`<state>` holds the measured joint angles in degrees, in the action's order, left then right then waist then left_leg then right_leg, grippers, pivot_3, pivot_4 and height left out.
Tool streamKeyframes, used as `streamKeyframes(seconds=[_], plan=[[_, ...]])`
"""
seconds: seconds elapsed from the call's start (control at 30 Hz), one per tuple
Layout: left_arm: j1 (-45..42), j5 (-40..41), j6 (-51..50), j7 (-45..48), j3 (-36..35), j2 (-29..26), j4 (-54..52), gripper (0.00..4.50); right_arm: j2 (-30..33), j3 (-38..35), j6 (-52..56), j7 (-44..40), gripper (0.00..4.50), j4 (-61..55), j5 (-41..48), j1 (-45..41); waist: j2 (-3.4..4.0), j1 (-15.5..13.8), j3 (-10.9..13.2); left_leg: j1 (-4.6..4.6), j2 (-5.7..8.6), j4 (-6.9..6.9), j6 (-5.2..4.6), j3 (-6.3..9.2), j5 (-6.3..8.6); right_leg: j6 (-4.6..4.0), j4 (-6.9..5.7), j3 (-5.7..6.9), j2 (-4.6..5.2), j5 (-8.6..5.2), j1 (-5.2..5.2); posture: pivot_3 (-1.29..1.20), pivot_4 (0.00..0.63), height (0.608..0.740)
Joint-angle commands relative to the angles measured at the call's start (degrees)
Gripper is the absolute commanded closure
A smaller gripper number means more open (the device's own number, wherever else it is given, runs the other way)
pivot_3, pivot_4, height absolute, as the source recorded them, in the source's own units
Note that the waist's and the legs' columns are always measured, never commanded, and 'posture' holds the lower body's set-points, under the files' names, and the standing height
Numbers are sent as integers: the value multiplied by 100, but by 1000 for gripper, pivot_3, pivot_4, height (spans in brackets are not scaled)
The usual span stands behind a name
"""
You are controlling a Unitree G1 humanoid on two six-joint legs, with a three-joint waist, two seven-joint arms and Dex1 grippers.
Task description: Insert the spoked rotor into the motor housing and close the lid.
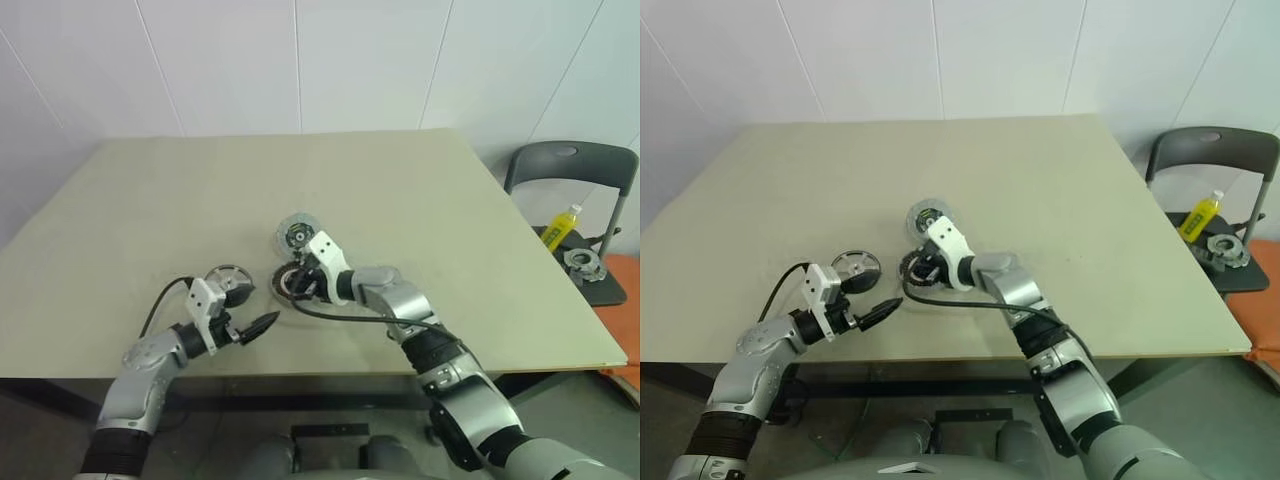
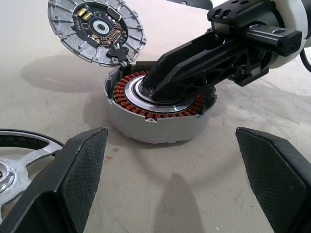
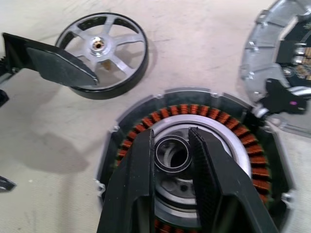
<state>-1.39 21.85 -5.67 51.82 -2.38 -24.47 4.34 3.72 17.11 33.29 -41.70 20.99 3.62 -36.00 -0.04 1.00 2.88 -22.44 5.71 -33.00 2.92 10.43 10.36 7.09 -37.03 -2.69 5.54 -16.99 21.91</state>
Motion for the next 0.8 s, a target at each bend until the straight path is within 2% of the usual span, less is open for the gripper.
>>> streamKeyframes(seconds=[0.03, 0.8], plan=[[-84, -5, 69, -1, -25, -30, -150, 0, -17, 99, 53, -34, 3832, -53, 19, 68, 0, -1, 0, 0, 0, 0, 0, 0, 0, 0, 0, 0, 0, 0, 0, 0, 0, 740], [-106, 74, -209, -95, 28, -54, -435, 0, 268, -26, -60, -139, 3832, 100, 58, -74, 7, -19, 5, -6, 0, 0, 0, -1, 0, 5, 1, 0, 1, -3, 3, 0, 0, 740]])
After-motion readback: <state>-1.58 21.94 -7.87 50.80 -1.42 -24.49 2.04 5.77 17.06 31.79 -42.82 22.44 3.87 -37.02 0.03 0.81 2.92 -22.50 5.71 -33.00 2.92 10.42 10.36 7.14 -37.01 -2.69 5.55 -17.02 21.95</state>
